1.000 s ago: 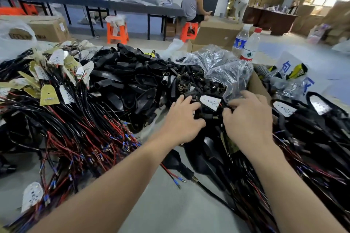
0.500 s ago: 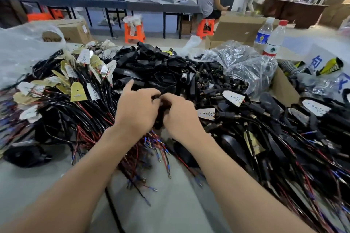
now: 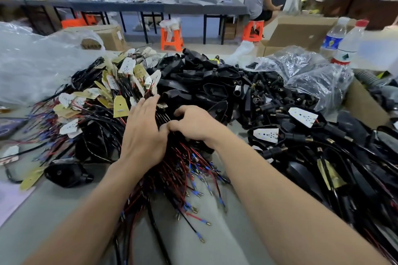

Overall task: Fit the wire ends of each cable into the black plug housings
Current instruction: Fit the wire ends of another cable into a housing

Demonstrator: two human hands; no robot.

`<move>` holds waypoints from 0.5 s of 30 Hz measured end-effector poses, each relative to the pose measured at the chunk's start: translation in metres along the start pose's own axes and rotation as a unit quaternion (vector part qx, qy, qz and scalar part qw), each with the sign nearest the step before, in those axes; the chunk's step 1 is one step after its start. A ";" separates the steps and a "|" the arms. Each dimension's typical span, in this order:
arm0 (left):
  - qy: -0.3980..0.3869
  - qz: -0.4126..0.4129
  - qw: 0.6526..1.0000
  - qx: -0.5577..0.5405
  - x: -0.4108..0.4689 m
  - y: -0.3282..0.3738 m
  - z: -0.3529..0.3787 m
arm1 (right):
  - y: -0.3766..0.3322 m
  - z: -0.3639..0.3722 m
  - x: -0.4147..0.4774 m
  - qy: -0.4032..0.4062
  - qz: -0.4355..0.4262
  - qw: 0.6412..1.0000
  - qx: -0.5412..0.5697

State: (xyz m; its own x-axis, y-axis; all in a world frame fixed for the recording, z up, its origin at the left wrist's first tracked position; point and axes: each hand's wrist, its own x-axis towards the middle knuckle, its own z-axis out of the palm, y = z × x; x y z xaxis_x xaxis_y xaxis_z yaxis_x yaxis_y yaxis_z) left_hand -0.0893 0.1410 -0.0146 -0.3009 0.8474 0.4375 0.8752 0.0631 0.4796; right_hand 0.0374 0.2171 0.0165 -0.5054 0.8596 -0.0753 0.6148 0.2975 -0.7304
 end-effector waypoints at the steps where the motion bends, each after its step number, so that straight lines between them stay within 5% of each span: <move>1: 0.004 -0.005 1.000 -0.009 -0.001 0.001 -0.001 | 0.001 0.000 0.001 -0.013 0.009 1.000 0.022; 9: 0.009 0.005 0.998 0.068 -0.002 0.003 0.005 | 0.010 -0.027 -0.005 -0.002 0.086 0.962 0.259; 15: 0.009 0.000 0.994 0.111 -0.003 0.007 0.009 | 0.014 -0.045 -0.018 0.028 0.069 0.946 0.316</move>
State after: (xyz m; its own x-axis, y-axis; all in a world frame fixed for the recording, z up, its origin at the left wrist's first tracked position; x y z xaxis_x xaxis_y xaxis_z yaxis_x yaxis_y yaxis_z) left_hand -0.0787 0.1440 -0.0191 -0.3065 0.8382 0.4510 0.9363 0.1802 0.3015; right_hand 0.0822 0.2241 0.0380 -0.4031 0.8981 -0.1760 0.1793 -0.1111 -0.9775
